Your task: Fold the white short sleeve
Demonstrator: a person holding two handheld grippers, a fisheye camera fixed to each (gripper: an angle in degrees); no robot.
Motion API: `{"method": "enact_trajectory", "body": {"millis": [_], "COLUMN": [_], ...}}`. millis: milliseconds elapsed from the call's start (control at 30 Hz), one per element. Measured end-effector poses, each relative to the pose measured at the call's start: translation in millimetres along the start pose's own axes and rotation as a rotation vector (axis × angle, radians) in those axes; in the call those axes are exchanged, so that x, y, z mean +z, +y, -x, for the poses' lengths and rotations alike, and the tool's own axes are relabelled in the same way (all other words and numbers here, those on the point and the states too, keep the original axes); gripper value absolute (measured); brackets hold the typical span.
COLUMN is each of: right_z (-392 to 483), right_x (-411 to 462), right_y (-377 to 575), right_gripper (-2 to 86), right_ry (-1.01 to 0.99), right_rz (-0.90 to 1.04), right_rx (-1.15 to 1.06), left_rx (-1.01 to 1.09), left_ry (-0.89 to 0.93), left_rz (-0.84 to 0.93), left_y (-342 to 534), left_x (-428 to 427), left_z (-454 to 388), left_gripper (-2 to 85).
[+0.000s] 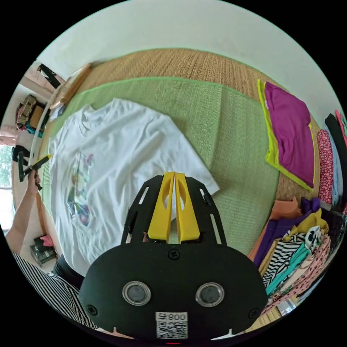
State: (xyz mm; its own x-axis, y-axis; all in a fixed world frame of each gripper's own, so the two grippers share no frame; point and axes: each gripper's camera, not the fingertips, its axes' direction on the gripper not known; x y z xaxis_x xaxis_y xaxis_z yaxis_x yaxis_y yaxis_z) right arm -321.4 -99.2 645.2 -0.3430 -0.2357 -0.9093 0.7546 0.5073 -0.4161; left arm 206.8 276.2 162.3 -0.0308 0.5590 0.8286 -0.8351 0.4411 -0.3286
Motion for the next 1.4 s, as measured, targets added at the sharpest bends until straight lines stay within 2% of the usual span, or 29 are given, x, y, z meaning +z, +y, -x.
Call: {"method": "enact_trajectory", "body": {"millis": [33, 67, 167, 267, 333, 467, 633, 800, 1033, 1267, 1400], "right_z": [2.9, 1.6, -27.9, -47.7, -48.9, -25.4, 17.5, 61.8, 101.5, 69.1, 63.5], "right_x": [20.5, 25.7, 26.5, 25.1, 20.3, 9.3, 17.1, 30.8, 66.5, 58.5, 54.3], "right_y": [7.1, 17.1, 18.9, 15.4, 19.5, 43.6, 22.1, -20.4, -51.3, -40.9, -24.2], "right_gripper": [-0.3, -0.2, -0.1, 0.0, 0.1, 0.0, 0.1, 0.1, 0.0, 0.0, 0.0], "right_ry": [0.04, 0.05, -0.001, 0.041, 0.038, 0.0, -0.129, -0.167, -0.14, -0.154, -0.171], "right_rz": [0.047, 0.011, 0.016, 0.04, 0.024, -0.094, -0.154, -0.159, -0.097, -0.206, -0.225], "right_rx": [0.0, -0.02, 0.044, 0.068, 0.073, 0.024, -0.068, -0.157, -0.251, -0.123, -0.124], "left_rx": [-0.005, 0.007, -0.017, -0.064, -0.052, 0.028, 0.124, 0.202, 0.233, 0.207, 0.225], "left_ry": [-0.011, -0.012, 0.013, -0.038, 0.022, 0.138, 0.163, 0.201, 0.166, 0.12, 0.103], "left_rz": [0.015, 0.018, 0.01, -0.016, -0.061, -0.148, -0.112, -0.084, -0.067, -0.104, -0.119], "left_y": [-0.9, -2.0, -5.4, -4.8, -2.6, -9.6, -49.7, -92.3, -105.6, -109.6, -95.5], "left_x": [3.3, 6.8, 7.9, 3.4, -2.9, -8.9, 14.1, 39.7, 71.6, 73.7, 72.5], "left_z": [1.8, 5.1, 17.2, 24.9, 25.7, 12.5, -13.5, -44.0, -56.0, -38.2, -28.8], "left_gripper": [0.2, 0.2, 0.3, 0.3, 0.2, 0.2, 0.1, 0.1, 0.1, 0.1, 0.1]}}
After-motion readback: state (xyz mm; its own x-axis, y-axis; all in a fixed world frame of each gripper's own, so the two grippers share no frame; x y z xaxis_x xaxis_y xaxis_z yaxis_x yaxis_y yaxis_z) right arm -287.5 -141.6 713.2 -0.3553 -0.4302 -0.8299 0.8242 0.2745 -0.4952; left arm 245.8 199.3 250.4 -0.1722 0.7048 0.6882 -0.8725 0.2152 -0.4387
